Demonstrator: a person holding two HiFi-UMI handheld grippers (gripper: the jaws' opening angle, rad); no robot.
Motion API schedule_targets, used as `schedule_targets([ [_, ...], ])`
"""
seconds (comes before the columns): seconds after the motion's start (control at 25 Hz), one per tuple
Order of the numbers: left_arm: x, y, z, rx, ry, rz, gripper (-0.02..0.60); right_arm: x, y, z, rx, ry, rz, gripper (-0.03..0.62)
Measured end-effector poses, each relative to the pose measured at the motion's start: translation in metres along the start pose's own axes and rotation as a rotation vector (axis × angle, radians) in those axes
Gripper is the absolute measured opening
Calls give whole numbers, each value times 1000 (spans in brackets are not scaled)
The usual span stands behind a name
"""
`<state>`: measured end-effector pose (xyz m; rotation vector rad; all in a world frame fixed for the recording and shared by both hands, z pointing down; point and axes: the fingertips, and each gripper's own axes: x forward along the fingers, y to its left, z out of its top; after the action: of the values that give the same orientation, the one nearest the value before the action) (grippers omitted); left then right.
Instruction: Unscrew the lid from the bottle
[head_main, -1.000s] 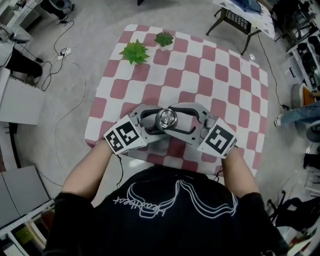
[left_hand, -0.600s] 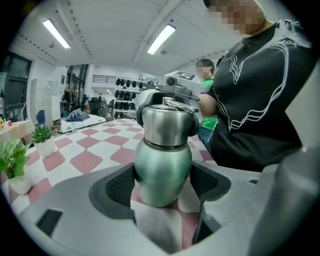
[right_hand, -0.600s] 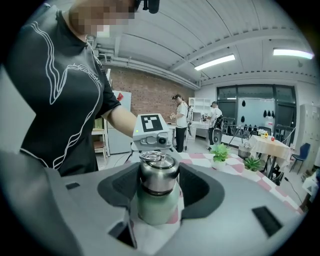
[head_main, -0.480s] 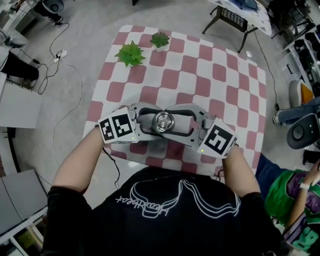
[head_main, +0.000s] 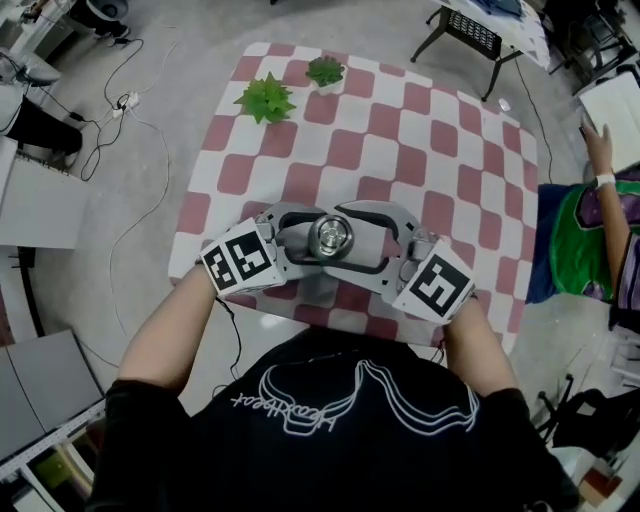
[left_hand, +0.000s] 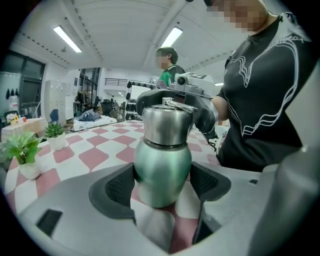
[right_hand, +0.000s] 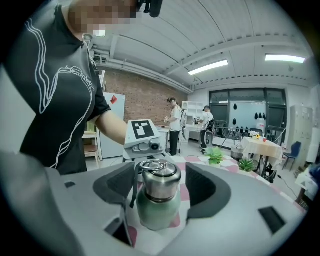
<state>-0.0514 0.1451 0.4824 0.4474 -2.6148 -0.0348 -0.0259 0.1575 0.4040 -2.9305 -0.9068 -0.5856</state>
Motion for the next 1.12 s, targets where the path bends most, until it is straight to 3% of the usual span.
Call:
schedule_targets([
  [0.48,2,2,1,-210,-88,407,348,-3,-2,-6,82,-37,-252,299],
  [0.64,2,2,0,-270,-92,514,348,-3,0,-10,99,-30,-298,291],
  [0.84,2,2,-1,-305,-101,587,348,-3,1,-13,111,-23,-341,262],
  [1.12,2,2,-1,-311,-97,597,348,-4,0,-12,131,-45,-343,242],
])
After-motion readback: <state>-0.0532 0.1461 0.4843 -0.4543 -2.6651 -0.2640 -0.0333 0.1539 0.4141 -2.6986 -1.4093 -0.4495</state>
